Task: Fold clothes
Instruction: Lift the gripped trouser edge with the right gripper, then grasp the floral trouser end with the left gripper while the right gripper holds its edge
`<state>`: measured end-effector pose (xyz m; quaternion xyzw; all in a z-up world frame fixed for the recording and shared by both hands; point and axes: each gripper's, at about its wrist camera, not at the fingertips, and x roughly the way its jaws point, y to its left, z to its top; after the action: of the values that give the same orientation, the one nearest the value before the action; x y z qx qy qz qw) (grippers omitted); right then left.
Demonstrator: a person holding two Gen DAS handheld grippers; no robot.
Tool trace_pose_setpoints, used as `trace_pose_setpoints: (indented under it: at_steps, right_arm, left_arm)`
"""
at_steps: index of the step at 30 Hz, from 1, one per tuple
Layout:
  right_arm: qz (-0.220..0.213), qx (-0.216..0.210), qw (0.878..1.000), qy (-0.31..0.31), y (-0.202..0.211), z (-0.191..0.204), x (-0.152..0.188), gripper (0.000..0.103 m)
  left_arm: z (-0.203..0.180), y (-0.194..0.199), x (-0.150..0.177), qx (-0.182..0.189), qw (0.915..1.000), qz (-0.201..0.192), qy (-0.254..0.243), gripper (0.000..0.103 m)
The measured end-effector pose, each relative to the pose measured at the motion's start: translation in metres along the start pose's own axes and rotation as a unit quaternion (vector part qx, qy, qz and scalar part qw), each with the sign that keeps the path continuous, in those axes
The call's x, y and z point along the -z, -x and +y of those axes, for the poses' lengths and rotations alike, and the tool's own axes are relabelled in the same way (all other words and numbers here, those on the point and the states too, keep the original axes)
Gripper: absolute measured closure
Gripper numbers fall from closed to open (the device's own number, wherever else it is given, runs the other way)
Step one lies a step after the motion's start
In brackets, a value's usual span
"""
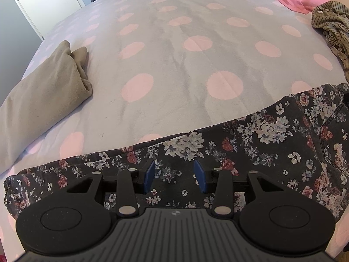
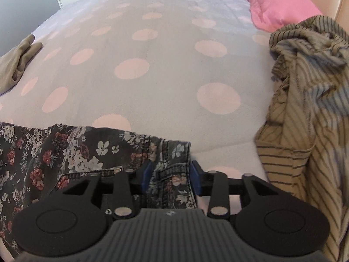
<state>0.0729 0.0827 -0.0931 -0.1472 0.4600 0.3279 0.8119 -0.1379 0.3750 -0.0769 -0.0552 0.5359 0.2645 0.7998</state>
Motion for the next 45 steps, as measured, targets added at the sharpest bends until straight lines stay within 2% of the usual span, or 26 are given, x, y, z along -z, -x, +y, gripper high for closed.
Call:
trace_pose_setpoints:
  at_steps: [3,8,9,12,13,14,16,21,23,29,32,34,36,40,45]
  right_arm:
    - [0.015,0.005,1.0,-0.018,-0.018,-0.014,0.003,0.051]
    - [0.019,-0.055,0.993,-0.102,-0.039,-0.043,0.009,0.05]
    - [0.02,-0.067,0.992,-0.104,-0.042,-0.042,0.009,0.05]
    - [0.014,-0.068,0.995,-0.076,-0.047,-0.026,0.013,0.052]
    - [0.011,-0.068,0.995,-0.069,-0.047,-0.022,0.013,0.058]
    - [0.008,-0.068,0.996,-0.063,-0.047,-0.018,0.013,0.071]
    - [0.003,-0.069,0.996,-0.049,-0.046,-0.01,0.013,0.083]
    - [-0.016,-0.049,0.998,-0.038,-0.022,0.002,0.003,0.088]
    - [-0.026,-0.044,0.997,-0.058,-0.004,-0.001,-0.002,0.089]
    - [-0.095,0.021,0.986,-0.139,0.047,-0.035,-0.013,0.09]
    - [-0.106,0.075,0.981,-0.146,0.051,-0.044,-0.021,0.09]
    - [-0.096,0.098,0.979,-0.153,0.045,-0.053,-0.023,0.09]
    - [-0.082,0.098,0.977,-0.17,0.033,-0.063,-0.023,0.09]
    - [-0.065,0.13,0.974,-0.171,0.012,-0.067,-0.024,0.09]
    - [-0.055,0.156,0.971,-0.17,-0.001,-0.067,-0.033,0.09]
  left_arm:
    - [-0.001,-0.003,0.0,-0.002,1.0,0.005,-0.002,0.065]
    - [-0.004,-0.003,-0.002,0.002,1.0,0.002,-0.006,0.065]
    - [-0.004,-0.003,-0.002,0.001,1.0,0.003,-0.007,0.065]
    - [-0.005,-0.007,-0.003,-0.003,0.9999,0.008,-0.009,0.065]
    - [-0.005,-0.008,-0.003,-0.005,0.9999,0.009,-0.009,0.065]
    - [-0.004,-0.007,-0.003,-0.006,0.9999,0.008,-0.009,0.065]
    - [-0.003,-0.007,-0.003,-0.008,0.9999,0.007,-0.008,0.065]
    - [0.012,0.0,-0.003,-0.018,0.9998,-0.007,0.009,0.065]
    - [0.025,0.002,-0.001,-0.028,0.9993,-0.008,0.025,0.065]
    - [0.068,0.004,0.008,-0.067,0.995,-0.005,0.074,0.065]
    - [0.091,0.008,0.014,-0.083,0.9912,-0.007,0.103,0.065]
    - [0.111,0.012,0.019,-0.095,0.9874,-0.012,0.126,0.065]
    - [0.134,0.018,0.025,-0.106,0.9828,-0.023,0.149,0.065]
    - [0.186,0.024,0.045,-0.126,0.9703,-0.028,0.204,0.065]
    - [0.244,0.009,0.083,-0.158,0.9532,-0.022,0.257,0.065]
